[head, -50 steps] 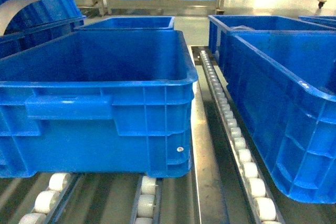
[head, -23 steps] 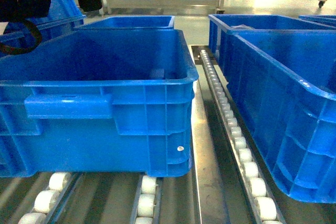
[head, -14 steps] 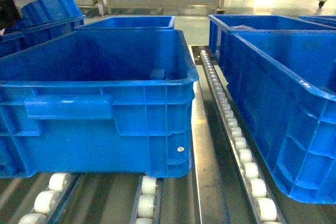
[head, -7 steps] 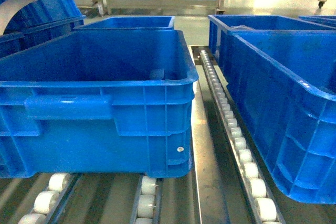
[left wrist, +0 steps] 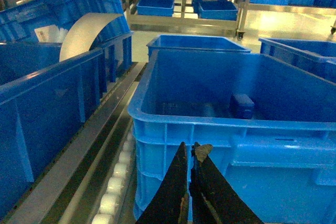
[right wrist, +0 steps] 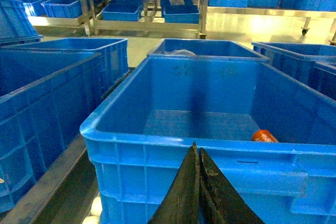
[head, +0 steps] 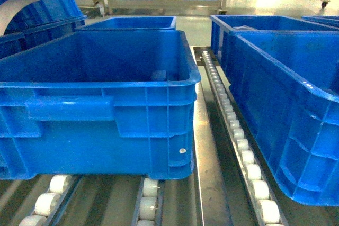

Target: Sort blue parts and orange caps into right shelf containers

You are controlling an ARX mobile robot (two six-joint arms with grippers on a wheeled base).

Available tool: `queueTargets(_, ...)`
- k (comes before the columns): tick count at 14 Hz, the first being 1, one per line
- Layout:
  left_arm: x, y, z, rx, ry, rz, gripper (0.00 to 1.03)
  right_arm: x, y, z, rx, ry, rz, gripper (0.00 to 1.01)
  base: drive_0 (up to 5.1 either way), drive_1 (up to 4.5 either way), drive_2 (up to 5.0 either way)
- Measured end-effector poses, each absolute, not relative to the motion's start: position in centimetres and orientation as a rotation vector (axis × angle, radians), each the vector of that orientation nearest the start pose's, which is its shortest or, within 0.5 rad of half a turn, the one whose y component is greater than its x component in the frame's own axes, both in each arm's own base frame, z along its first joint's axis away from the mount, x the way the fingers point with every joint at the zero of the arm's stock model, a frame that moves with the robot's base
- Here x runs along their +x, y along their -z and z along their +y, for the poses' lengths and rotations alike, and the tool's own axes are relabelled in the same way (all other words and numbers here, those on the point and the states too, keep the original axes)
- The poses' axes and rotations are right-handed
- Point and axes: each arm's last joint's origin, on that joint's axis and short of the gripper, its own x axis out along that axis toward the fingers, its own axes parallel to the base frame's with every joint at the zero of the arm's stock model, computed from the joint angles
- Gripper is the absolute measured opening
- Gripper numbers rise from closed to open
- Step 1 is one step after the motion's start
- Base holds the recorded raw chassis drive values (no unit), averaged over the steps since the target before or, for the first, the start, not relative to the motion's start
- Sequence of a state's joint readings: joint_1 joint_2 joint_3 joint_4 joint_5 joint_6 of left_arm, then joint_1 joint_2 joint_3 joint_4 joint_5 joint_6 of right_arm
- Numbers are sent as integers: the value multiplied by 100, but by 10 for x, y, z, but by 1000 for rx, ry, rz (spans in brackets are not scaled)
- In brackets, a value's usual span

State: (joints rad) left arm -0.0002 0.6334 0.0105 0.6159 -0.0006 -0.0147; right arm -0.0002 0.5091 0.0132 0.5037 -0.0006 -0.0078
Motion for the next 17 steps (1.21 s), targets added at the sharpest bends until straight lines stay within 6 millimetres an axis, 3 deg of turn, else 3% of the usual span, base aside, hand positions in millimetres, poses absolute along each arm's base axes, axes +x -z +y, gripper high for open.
queueTargets(12,111,-170,0,-15,0,-10,2,108,-170,0,-8,0,-11,1,0,0,0)
queueTargets(13,109,-169,0,-15,-1,-8,2,98,-165,0,-8,0,16,1,0,0,0)
queueTargets(17,98,-165,0,-14,0,9,2,97,-167,0,-8,0,-6,1,0,0,0)
